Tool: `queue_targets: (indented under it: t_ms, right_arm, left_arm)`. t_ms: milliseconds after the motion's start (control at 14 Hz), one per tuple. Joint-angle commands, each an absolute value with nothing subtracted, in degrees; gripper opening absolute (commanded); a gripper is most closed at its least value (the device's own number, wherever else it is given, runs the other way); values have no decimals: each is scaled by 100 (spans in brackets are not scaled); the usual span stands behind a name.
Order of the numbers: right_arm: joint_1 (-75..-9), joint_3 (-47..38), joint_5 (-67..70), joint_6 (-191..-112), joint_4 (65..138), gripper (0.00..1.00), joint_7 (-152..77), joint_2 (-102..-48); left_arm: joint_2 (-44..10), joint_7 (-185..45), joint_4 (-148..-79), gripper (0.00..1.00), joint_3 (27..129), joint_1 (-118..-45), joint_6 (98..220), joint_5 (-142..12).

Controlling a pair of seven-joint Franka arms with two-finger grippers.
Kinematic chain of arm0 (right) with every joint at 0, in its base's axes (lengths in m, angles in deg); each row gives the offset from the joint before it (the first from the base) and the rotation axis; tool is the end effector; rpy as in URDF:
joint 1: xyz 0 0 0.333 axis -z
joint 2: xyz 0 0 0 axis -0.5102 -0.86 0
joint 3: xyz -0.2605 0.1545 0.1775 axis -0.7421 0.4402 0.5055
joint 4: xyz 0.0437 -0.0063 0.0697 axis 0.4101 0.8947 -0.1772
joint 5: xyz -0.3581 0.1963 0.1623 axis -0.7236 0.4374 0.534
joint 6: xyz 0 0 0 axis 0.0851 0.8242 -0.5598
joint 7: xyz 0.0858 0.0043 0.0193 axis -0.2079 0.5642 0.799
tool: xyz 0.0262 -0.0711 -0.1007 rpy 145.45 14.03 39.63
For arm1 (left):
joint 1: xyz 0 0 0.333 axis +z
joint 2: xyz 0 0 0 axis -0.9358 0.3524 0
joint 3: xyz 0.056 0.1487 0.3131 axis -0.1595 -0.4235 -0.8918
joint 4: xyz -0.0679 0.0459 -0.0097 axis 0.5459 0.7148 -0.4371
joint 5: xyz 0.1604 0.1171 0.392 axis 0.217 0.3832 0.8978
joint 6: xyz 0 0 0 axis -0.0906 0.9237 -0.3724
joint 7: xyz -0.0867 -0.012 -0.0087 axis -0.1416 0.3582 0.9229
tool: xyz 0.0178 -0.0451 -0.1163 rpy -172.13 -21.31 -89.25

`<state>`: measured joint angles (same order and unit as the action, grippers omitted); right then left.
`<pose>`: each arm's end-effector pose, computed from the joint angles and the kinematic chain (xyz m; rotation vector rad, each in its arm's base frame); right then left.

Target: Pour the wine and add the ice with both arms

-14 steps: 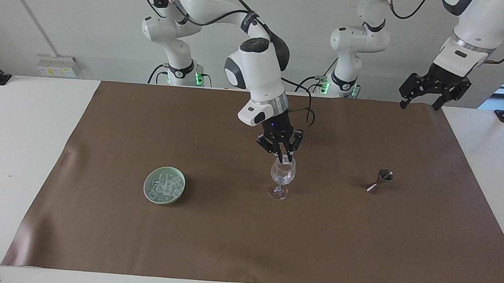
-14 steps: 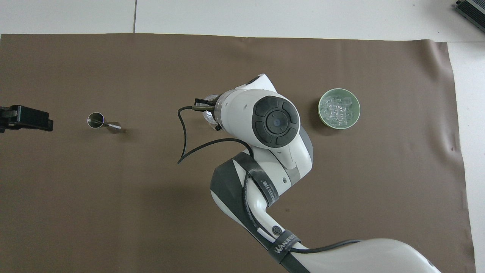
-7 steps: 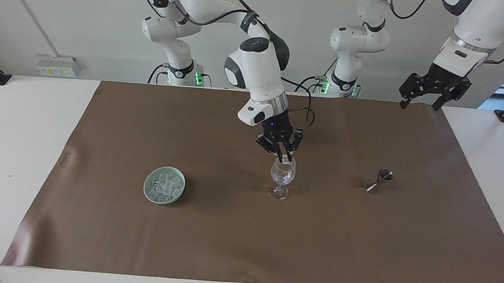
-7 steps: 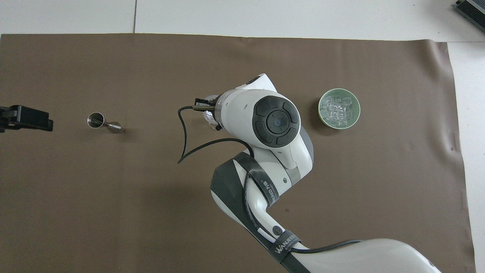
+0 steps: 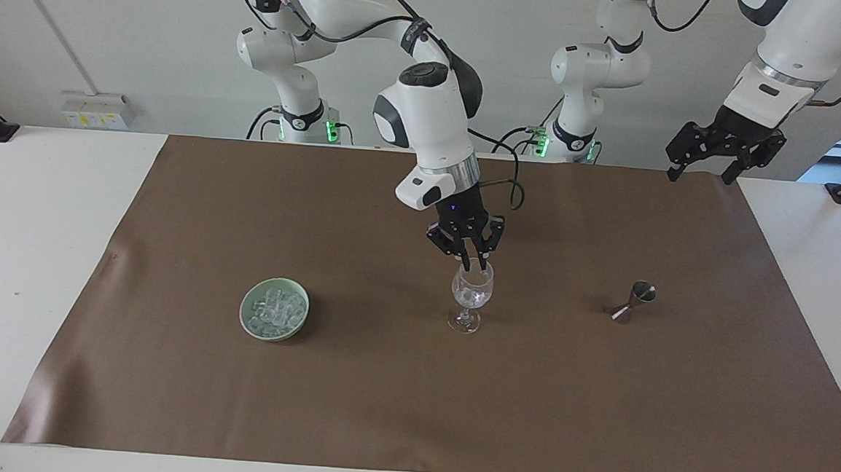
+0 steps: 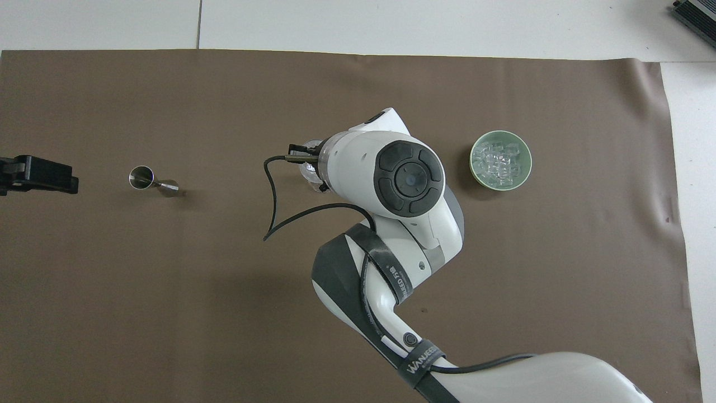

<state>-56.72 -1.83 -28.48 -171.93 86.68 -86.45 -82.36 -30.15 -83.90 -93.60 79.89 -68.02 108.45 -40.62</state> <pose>0.6399 0.4417 0.4739 -2.7559 0.1779 -0.4388 0.5776 -0.0403 0.6742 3.1222 -0.0562 0.0358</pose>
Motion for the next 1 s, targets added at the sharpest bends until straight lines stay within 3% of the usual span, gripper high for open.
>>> queue_targets:
  t_ms: [0,499,642,927]
  right_arm:
    - [-5625,-139,-2928,-17111,8691,31,-8745,-8169]
    - [-5582,-139,-2963,-17146,8550,31,-8702,-8161]
    - [-5459,-165,-2963,-17050,8532,32,-8325,-7951]
    - [-5038,-157,-2893,-16006,8541,33,-7324,-7511]
  left_arm:
    - [-3103,-8405,-9421,100,8035,-6717,10777,-4117]
    - [-3103,-8405,-9421,100,8035,-6717,10777,-4117]
    - [-3103,-8405,-9421,100,8035,-6717,10777,-4117]
    - [-3103,-8405,-9421,100,8035,-6717,10777,-4117]
